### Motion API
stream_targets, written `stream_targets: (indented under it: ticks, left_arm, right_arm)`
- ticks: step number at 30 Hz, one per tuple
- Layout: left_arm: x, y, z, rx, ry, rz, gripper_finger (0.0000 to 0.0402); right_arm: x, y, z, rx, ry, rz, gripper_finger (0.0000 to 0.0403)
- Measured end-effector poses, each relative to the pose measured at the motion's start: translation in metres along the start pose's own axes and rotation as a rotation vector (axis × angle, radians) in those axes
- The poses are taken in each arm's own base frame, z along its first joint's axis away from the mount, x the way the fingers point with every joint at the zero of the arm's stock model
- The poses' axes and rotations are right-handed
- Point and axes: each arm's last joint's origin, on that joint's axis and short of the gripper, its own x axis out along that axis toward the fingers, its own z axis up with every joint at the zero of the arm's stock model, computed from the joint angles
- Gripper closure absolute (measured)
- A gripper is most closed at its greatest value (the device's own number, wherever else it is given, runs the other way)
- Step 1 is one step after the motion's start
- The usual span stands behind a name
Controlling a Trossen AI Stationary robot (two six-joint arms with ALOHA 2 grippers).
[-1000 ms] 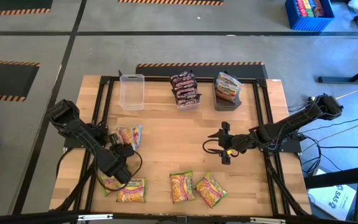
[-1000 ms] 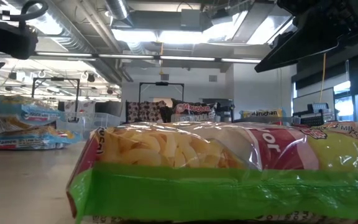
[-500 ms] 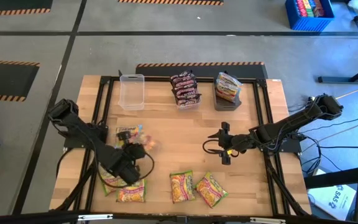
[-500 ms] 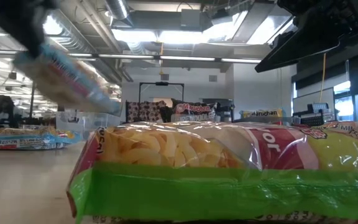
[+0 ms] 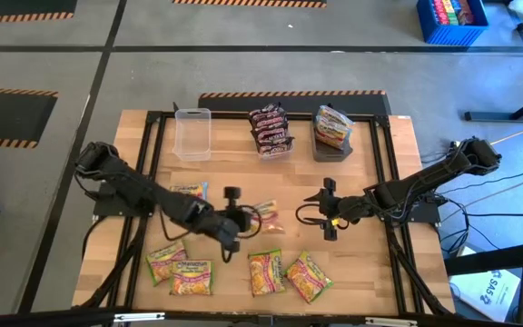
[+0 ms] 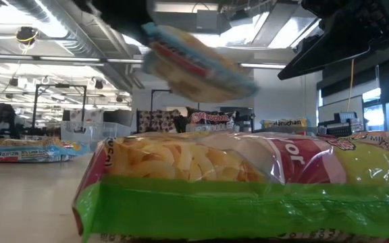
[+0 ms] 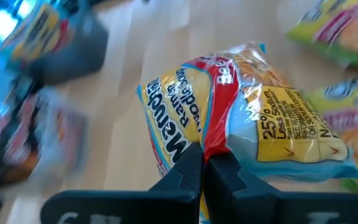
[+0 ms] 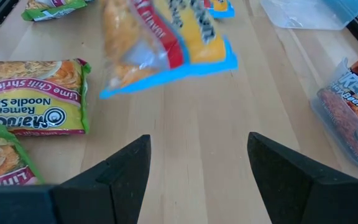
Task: Sort Maruchan noodles
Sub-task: Put the blue noodle pack into the black bin
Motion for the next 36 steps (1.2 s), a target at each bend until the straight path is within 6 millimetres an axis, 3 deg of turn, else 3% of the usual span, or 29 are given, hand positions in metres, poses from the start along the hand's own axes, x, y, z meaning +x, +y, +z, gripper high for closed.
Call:
stream_targets:
  ticks: [7, 16, 20, 25, 30, 36]
  left_arm:
    - [0.038, -0.003, -0.006, 0.069, -0.095, -0.047, 0.0384]
    - [0.092, -0.015, -0.029, 0.121, -0.017, -0.068, 0.0306]
    - [0.092, -0.012, -0.035, 0.114, 0.045, -0.005, 0.0286]
    - [0.075, -0.008, -0.034, 0.046, 0.086, 0.028, 0.0283]
    - [0.070, -0.016, -0.027, -0.168, 0.043, -0.136, 0.0282]
    - [0.090, -0.039, -0.022, -0.277, -0.100, -0.284, 0.0282]
  right_arm:
    - [0.000, 0.000, -0.001, 0.016, 0.008, -0.001, 0.0153]
    - [0.004, -0.005, -0.015, 0.033, 0.022, -0.066, 0.0153]
    - [0.006, -0.011, -0.014, 0.056, 0.023, -0.085, 0.0153]
    - [0.012, -0.025, -0.014, 0.096, 0.043, -0.088, 0.0153]
    - [0.030, -0.041, -0.019, 0.165, 0.100, -0.045, 0.0153]
    - [0.060, -0.060, -0.027, 0.328, 0.128, 0.087, 0.0152]
